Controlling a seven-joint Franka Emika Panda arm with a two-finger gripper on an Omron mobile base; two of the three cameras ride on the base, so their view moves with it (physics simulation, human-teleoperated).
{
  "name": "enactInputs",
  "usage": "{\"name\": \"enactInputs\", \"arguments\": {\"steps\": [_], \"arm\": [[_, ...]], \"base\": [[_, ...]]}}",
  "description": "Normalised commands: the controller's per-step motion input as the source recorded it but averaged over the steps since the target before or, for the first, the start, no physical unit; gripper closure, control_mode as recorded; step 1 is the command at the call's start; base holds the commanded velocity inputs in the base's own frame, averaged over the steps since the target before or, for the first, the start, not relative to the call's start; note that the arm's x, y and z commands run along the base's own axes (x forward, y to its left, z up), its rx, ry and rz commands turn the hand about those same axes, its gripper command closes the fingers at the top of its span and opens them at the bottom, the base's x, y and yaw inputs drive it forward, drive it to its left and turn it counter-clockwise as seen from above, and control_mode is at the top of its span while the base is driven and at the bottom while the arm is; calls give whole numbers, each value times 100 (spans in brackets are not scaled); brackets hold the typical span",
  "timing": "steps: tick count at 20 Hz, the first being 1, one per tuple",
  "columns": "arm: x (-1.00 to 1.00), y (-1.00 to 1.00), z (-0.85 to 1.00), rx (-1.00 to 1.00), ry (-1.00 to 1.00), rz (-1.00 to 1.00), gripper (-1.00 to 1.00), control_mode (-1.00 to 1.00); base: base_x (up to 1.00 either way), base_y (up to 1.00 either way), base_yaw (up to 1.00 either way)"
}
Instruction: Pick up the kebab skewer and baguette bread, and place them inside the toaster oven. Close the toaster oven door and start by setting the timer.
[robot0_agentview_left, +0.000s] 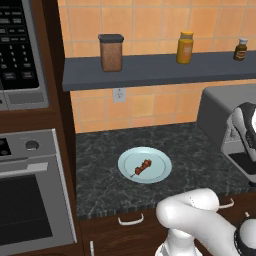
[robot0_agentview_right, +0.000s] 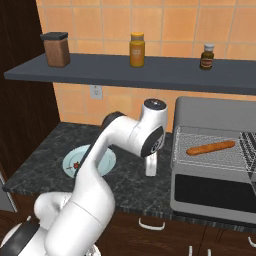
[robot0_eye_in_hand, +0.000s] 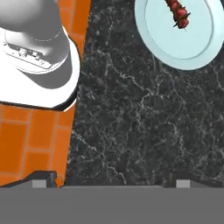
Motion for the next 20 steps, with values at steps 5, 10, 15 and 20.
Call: {"name": "enactInputs", "arguments": {"steps": [5,10,15,20], "arm": [[60,100,-18,-10,6,1,-100,-100],[20,100,-14,-1,8,9,-100,-100],[4,98,-9,-1,7,19,-100,-100],[37,76,-20,-5,1,15,-100,-100]], "base": [[0,0,0],[0,0,0],[0,0,0],[0,0,0]]}}
